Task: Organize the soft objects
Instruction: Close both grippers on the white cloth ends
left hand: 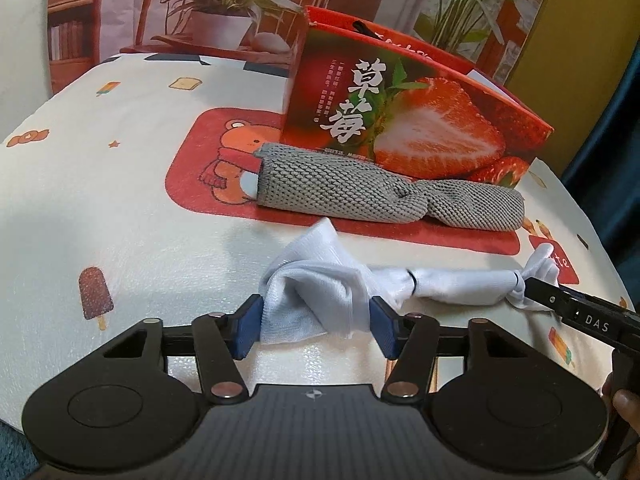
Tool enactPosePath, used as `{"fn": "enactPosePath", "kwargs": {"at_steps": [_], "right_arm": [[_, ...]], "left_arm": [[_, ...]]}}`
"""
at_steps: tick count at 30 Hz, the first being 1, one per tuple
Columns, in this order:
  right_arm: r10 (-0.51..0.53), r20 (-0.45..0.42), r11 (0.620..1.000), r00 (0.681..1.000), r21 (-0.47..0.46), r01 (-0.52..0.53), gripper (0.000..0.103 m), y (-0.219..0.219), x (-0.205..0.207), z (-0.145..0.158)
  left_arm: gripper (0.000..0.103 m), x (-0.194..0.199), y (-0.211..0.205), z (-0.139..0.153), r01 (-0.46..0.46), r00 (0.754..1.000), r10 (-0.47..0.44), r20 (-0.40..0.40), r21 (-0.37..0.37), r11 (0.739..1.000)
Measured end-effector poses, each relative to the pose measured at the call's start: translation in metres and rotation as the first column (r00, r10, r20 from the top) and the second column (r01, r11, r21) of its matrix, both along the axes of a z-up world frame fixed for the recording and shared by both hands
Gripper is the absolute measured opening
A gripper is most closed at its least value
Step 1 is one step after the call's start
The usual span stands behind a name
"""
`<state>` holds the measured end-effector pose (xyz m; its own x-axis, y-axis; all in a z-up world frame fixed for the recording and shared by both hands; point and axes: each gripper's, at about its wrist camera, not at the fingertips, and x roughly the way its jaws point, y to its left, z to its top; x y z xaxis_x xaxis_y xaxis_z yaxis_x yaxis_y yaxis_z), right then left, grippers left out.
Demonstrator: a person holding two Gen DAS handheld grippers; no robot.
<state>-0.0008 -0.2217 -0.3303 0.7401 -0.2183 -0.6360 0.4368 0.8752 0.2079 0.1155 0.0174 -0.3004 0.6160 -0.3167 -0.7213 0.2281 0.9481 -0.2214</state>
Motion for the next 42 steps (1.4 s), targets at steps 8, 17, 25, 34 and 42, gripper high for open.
{"fn": "enactPosePath", "kwargs": {"at_steps": [8,17,25,34,42], "right_arm": [[0.043,0.01,0.999,0.999,0.014,-0.043,0.025,0.003,0.002,0.001],[0.061,0.032,0.998,0.998,0.0,-0.061,0.011,0.009,0.0,0.009],[0.071,0.08,0.996,0.994,-0.056,-0.067,0.009,0.015,-0.002,0.037],[0.086,0.114,0.992,0.99,-0.105,-0.074,0.009,0.02,0.0,0.061],[0.052,0.054,0.997,0.997,-0.061,-0.049,0.009,0.015,0.0,0.037]], "left_arm": [[0.018,0.005,0.007,0.0,-0.037,0.999,0.037,-0.005,-0.004,0.999],[0.013,0.003,0.008,0.01,-0.051,0.998,0.052,0.035,-0.023,0.998],[0.009,-0.005,0.011,0.034,-0.049,0.99,0.056,0.13,-0.05,0.998],[0.008,-0.007,0.011,0.043,-0.022,0.99,0.034,0.135,-0.087,0.996],[0.067,0.003,0.026,0.029,-0.114,0.99,0.123,0.073,-0.118,0.986]]}}
